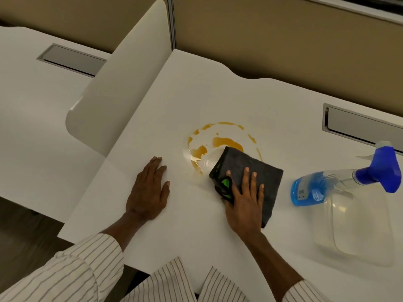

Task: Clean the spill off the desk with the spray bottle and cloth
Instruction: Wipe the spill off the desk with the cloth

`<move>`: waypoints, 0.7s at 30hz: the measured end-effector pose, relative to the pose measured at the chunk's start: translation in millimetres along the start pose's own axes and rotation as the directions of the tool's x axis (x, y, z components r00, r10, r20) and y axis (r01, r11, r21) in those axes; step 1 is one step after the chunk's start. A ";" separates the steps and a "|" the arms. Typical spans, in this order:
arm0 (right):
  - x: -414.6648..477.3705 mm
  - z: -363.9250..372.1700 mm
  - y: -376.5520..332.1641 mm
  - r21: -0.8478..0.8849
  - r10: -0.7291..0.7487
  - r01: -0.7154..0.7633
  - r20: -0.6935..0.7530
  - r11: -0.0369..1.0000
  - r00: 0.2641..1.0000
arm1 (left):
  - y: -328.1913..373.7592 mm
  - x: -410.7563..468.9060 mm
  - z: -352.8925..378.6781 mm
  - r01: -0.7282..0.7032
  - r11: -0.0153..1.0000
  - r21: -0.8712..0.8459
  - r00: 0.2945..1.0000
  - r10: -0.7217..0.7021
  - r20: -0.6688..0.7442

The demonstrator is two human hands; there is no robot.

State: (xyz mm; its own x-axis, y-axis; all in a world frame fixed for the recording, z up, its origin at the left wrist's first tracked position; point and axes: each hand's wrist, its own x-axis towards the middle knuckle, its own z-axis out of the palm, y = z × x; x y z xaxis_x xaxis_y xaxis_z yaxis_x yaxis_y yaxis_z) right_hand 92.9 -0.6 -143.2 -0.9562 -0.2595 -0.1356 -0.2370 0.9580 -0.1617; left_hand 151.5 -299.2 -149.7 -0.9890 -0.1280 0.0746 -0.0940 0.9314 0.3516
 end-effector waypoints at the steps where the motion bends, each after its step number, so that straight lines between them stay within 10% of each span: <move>1: 12.2 0.1 -2.1 -0.013 0.027 -0.027 -0.006 1.000 1.000 | 0.1 -0.2 0.7 0.000 1.000 0.002 1.000 0.001 -0.001; 13: -37.7 3.9 -20.3 0.026 -0.146 0.145 0.060 0.989 0.987 | 1.4 -1.0 1.0 -0.008 1.000 0.002 1.000 0.008 -0.001; 21: 45.3 -7.4 13.7 0.002 0.135 -0.135 -0.016 0.991 0.991 | 0.3 -0.7 1.3 -0.015 1.000 0.007 1.000 0.015 -0.004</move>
State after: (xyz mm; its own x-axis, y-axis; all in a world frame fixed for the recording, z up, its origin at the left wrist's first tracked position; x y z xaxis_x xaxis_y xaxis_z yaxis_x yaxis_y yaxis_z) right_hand 45.1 1.7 -144.4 -0.9821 -0.1261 -0.1401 -0.1059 0.9840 -0.1436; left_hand 152.0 -298.4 -150.9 -0.9898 -0.1153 0.0841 -0.0797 0.9355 0.3442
